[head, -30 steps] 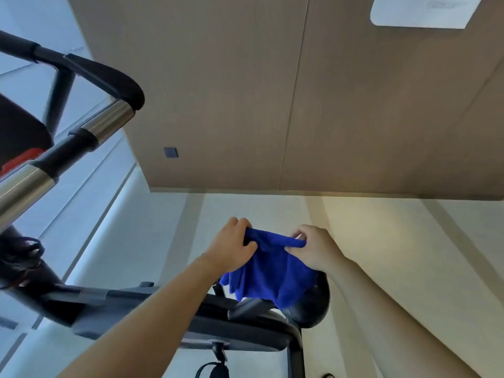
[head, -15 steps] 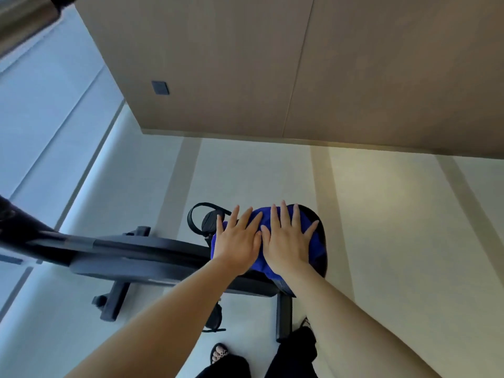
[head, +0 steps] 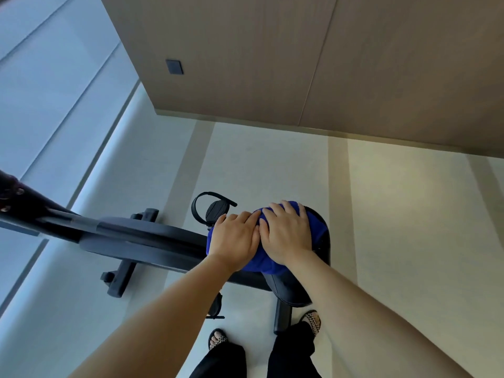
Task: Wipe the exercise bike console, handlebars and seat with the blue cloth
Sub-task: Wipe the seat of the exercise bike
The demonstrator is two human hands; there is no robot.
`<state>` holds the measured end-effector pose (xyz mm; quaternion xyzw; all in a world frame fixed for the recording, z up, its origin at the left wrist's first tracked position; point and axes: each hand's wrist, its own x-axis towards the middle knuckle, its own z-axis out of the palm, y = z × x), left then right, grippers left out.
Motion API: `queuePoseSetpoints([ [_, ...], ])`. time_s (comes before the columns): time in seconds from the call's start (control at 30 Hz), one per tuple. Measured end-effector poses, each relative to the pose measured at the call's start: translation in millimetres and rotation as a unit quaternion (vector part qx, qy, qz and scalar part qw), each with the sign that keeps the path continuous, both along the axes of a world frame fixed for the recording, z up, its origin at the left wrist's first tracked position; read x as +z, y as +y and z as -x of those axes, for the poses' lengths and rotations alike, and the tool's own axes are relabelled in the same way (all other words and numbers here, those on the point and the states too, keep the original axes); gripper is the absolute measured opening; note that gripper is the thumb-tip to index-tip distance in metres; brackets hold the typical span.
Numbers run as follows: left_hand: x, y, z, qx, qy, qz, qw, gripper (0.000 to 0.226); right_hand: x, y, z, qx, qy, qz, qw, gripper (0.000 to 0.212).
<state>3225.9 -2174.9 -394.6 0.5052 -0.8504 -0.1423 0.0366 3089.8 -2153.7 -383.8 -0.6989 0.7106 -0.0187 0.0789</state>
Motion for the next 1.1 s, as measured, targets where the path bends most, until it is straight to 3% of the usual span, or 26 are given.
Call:
queuePoseSetpoints([
  [0.33,0,43,0,0.042,-0.012,0.048,0.998,0.048,0,52,-18,-0.077,0.021,0.026,0.996,0.048],
  [0.53,1,13,4,-0.031,-0.015,0.050,0.998,0.051,-5,31,-12,-0.096,0.009,0.018,0.995,0.046],
  [0.67,1,5,5,-0.041,-0.034,0.046,0.998,0.044,-7,27,-10,-0.083,-0.002,0.021,0.996,0.044],
  [0.8,9,-9,12,-0.016,-0.065,-0.028,0.997,0.035,0,2,7,-0.012,-0.013,0.004,1.000,0.037],
  [0.93,17,-14,9,0.013,0.024,-0.104,0.994,0.038,10,-10,20,0.032,-0.028,-0.021,0.999,0.033],
  [1.03,23,-8,-5,0.023,0.153,-0.076,0.985,0.039,16,7,25,0.024,-0.060,0.010,0.998,0.024],
  [1.1,27,-11,-14,0.031,0.181,-0.052,0.982,0.040,24,25,37,0.006,-0.113,0.021,0.993,0.018],
])
